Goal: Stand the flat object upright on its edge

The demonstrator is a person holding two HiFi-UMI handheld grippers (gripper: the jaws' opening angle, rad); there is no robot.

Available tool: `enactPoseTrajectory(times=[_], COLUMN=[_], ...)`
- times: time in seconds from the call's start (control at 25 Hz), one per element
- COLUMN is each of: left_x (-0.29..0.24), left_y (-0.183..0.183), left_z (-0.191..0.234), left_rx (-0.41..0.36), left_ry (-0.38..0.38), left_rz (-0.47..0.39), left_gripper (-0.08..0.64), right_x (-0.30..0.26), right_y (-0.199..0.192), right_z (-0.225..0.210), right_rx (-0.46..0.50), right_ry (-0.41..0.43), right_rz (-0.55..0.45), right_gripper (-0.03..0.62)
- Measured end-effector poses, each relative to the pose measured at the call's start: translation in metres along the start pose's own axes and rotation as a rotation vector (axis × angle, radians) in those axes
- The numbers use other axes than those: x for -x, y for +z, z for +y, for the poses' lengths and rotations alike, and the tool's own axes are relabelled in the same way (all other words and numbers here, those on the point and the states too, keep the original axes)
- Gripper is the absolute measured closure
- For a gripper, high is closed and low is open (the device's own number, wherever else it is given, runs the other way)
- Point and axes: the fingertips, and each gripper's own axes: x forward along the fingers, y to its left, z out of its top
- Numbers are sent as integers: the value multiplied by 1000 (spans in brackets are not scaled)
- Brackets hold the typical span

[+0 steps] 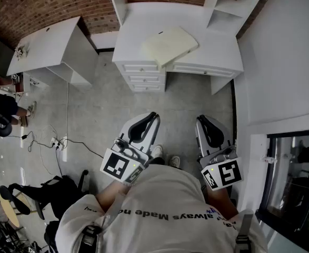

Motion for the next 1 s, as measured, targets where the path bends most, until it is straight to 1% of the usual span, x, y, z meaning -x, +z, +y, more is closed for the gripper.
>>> enactPoseTrajectory(times=[0.16, 0.28, 0.52, 0.8, 1.0], left_x=[9, 13, 7, -27, -73], left_y=[-1, -2, -1, -4, -6], left_z=[10, 17, 30, 47, 56], left_rx=[7, 9, 26, 35, 35], left_ry=[-6, -16, -13, -14, -12], left_rz=[1, 8, 12, 19, 15], left_gripper=[525, 526, 525, 525, 525], right_x=[-10, -17, -32, -58, -77], right_y=[-1, -2, -4, -5, -2], right_z=[11, 17, 15, -14, -56], right_rx=[-4, -7, 5, -18, -14], right_ry=[1, -15, -22, -20, -23], right_rz=[-2, -6, -5, -10, -19], right_gripper=[558, 558, 557, 558, 557])
